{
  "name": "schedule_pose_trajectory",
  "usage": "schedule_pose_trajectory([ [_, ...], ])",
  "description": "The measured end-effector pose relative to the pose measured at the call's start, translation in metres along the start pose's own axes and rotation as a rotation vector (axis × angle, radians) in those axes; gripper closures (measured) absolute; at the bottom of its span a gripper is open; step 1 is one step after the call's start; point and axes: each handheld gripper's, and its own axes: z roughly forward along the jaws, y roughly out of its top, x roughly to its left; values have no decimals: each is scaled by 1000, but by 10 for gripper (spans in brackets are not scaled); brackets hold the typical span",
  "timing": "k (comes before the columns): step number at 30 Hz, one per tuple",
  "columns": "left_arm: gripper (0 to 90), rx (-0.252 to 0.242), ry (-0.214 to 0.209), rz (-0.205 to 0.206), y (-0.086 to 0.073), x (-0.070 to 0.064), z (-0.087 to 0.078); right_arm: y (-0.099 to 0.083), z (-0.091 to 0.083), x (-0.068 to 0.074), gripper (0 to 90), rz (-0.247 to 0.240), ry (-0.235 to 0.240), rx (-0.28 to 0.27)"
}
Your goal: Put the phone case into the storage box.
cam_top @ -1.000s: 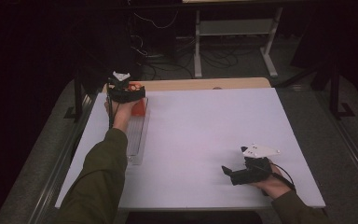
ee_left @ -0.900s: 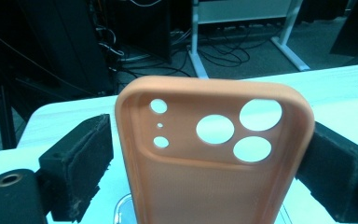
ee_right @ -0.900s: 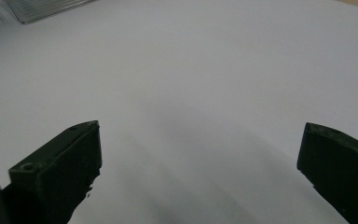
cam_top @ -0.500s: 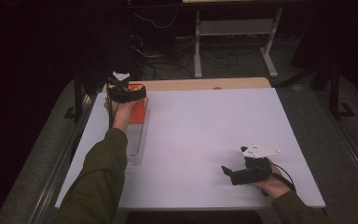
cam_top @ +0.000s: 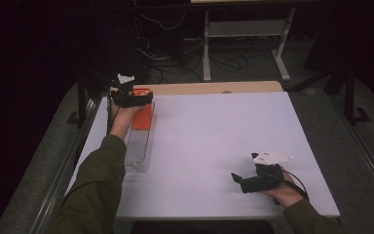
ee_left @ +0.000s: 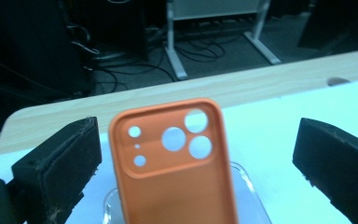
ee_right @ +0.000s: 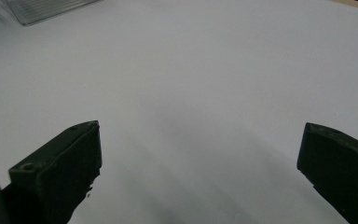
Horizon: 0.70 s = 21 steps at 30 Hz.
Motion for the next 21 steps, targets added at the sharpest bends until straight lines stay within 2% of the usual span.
schedule_pose_trajectory([
  [3, 0, 14, -30, 17, 1, -2, -4, 0, 0, -1, 0, -3, -2, -3],
  [4, 0, 25, -44, 34, 1, -2, -7, 0, 0, -1, 0, -10, -4, -9],
  [9, 0, 17, -95, 39, 4, -5, -17, 0, 0, -1, 0, -8, -1, -9],
  [11, 0, 10, -130, 43, 5, -7, -23, 1, 0, -1, 0, -8, -1, -9],
  [15, 0, 25, -193, 80, 7, -14, -33, 1, 0, -1, 0, -1, 4, -5],
  [19, 0, 35, -255, 127, 7, -21, -46, 2, 0, -1, 0, -13, 6, -10],
  [20, 0, 35, -279, 137, 6, -23, -50, 2, -1, 0, 0, 1, 10, -4],
  [21, 0, 31, -290, 131, 5, -25, -52, 2, -1, 0, 0, -2, 11, -3],
])
